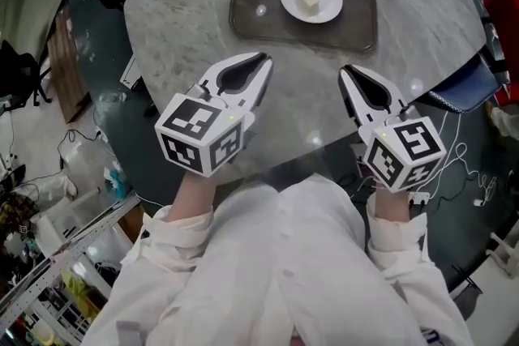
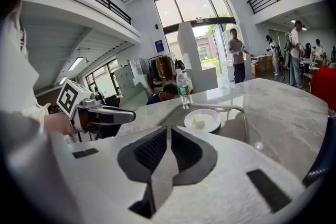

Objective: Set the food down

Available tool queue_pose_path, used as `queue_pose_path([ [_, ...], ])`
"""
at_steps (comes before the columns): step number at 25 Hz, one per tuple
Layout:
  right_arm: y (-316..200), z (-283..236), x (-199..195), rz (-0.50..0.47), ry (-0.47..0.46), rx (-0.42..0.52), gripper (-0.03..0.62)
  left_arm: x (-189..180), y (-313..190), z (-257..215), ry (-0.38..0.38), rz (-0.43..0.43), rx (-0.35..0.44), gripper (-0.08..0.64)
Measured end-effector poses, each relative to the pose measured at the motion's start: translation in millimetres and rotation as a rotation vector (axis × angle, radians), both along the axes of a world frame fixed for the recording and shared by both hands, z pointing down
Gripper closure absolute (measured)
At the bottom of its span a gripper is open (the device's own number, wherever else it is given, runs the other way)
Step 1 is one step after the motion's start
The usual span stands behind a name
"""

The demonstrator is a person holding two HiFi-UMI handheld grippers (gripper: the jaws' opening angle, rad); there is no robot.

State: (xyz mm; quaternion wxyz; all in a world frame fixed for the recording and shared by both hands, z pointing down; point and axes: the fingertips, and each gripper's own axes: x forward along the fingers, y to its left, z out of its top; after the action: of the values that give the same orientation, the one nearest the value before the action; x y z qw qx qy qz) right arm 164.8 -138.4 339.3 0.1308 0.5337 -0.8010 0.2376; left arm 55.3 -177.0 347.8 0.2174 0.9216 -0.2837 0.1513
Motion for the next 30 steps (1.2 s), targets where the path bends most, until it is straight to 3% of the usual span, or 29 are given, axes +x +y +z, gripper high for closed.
queue_pose_path([
  [4, 31.3, -16.4, -28.5, -0.021, -0.022, 0.038, 0.58, -15.4, 35.9, -27.7, 0.059, 0.069, 0.048, 0.522],
  [8, 54.9, -29.4, -46.1, -0.013, 0.043, 0.072, 0.586, -28.4, 71.3, -51.1, 0.101, 0.128, 0.101, 0.523],
  [12, 73.7, -45.1, -57.9, 0.003, 0.041, 0.097, 0.589, -36.0, 99.0, -58.8, 0.121, 0.16, 0.109, 0.523],
  [21, 90.7, -56.1, -70.4, -0.037, 0.046, 0.121, 0.589, -45.1, 123.2, -66.1, 0.147, 0.126, 0.123, 0.523],
  [30, 99.2, -53.7, -73.9, -0.095, 0.028, 0.118, 0.589, -32.0, 133.4, -64.1, 0.13, 0.082, 0.081, 0.523],
])
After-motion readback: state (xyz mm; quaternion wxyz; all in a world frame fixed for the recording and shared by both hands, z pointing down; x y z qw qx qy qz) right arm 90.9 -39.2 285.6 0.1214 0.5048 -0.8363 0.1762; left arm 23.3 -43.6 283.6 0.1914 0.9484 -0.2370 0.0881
